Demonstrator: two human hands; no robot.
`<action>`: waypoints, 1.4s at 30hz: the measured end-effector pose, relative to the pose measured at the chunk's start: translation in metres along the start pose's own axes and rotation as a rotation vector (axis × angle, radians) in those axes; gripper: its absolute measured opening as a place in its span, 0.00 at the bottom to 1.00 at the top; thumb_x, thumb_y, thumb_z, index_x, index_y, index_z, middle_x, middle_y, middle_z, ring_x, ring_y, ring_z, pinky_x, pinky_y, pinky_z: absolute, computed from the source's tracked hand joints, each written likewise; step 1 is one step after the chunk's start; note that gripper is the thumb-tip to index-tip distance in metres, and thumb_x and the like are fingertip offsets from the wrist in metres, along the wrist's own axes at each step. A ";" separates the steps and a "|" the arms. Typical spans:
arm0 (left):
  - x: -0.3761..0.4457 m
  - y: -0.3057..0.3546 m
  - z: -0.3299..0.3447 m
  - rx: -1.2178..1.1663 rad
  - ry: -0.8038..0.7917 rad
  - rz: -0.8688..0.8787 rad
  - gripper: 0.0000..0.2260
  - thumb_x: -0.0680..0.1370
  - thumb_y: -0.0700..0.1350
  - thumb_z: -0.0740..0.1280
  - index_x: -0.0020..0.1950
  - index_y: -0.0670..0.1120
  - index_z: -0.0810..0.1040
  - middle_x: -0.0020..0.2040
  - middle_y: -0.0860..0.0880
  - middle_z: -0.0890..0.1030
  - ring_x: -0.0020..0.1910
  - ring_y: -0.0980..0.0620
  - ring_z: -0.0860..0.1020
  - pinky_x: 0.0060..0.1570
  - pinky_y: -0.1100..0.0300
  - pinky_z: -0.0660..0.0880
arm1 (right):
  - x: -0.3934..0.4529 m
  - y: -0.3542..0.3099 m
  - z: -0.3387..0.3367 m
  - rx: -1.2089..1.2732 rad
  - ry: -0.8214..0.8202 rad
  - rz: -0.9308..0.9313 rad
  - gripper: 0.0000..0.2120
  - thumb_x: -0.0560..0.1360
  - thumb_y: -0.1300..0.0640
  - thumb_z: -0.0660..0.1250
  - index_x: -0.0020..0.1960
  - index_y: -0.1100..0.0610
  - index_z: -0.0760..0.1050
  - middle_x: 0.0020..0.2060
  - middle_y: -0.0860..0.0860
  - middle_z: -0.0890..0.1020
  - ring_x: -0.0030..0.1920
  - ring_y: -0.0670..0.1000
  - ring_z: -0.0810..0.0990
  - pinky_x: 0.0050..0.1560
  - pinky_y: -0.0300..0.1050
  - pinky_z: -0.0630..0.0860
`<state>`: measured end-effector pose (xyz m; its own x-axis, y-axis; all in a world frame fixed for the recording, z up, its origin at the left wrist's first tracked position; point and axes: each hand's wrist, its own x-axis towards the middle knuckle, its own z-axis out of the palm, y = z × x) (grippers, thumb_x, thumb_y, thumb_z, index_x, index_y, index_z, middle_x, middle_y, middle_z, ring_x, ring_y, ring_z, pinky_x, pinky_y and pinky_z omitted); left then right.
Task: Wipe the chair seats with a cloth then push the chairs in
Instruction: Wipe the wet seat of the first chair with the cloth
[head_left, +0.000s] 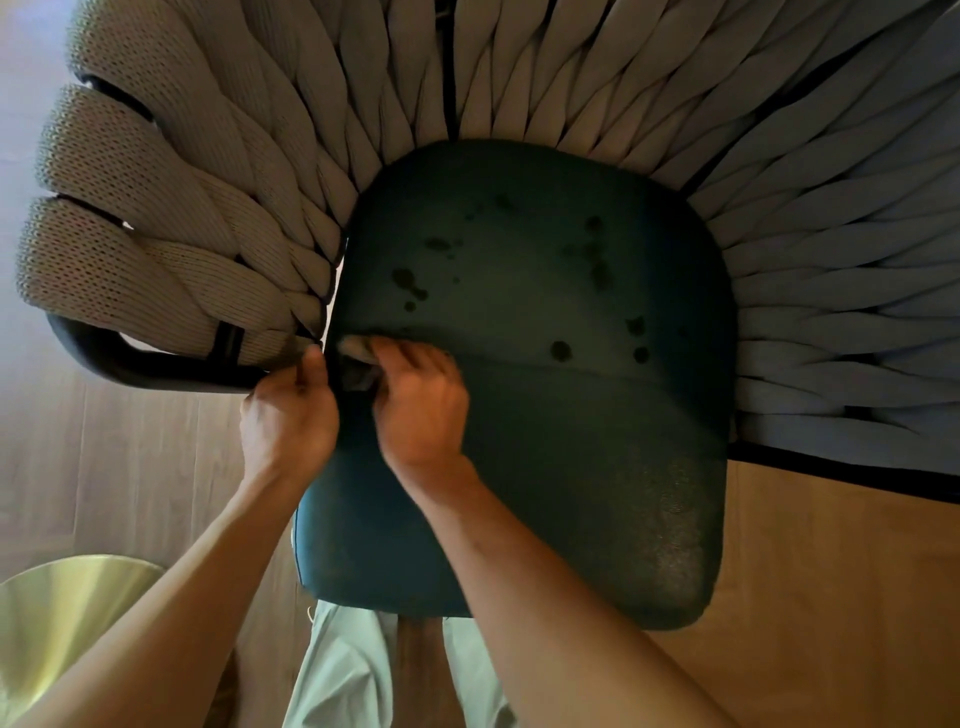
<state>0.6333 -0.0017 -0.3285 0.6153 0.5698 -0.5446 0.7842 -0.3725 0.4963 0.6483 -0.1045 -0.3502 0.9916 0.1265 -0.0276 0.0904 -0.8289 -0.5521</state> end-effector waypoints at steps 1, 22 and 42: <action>-0.001 0.003 -0.001 -0.014 0.001 -0.038 0.26 0.83 0.57 0.51 0.59 0.38 0.77 0.59 0.33 0.77 0.58 0.34 0.73 0.56 0.48 0.69 | 0.004 -0.009 0.006 0.002 -0.027 -0.002 0.15 0.67 0.60 0.62 0.51 0.54 0.81 0.40 0.53 0.83 0.41 0.57 0.81 0.44 0.48 0.78; 0.004 0.017 0.013 0.320 -0.012 0.050 0.20 0.76 0.54 0.65 0.63 0.44 0.74 0.61 0.39 0.77 0.59 0.35 0.75 0.53 0.48 0.71 | -0.008 0.152 -0.102 -0.393 0.019 -0.039 0.16 0.65 0.60 0.59 0.48 0.57 0.81 0.42 0.55 0.82 0.43 0.59 0.80 0.43 0.49 0.78; 0.007 0.007 0.015 0.254 0.027 0.233 0.22 0.75 0.47 0.69 0.68 0.41 0.73 0.63 0.40 0.75 0.60 0.38 0.74 0.58 0.48 0.71 | -0.009 0.197 -0.128 -0.307 0.105 0.211 0.12 0.66 0.68 0.70 0.48 0.59 0.78 0.45 0.57 0.81 0.46 0.61 0.78 0.44 0.52 0.78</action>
<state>0.6446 -0.0113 -0.3390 0.7807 0.4660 -0.4163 0.6196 -0.6636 0.4192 0.6689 -0.3383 -0.3518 0.9940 -0.1078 -0.0198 -0.1091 -0.9572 -0.2680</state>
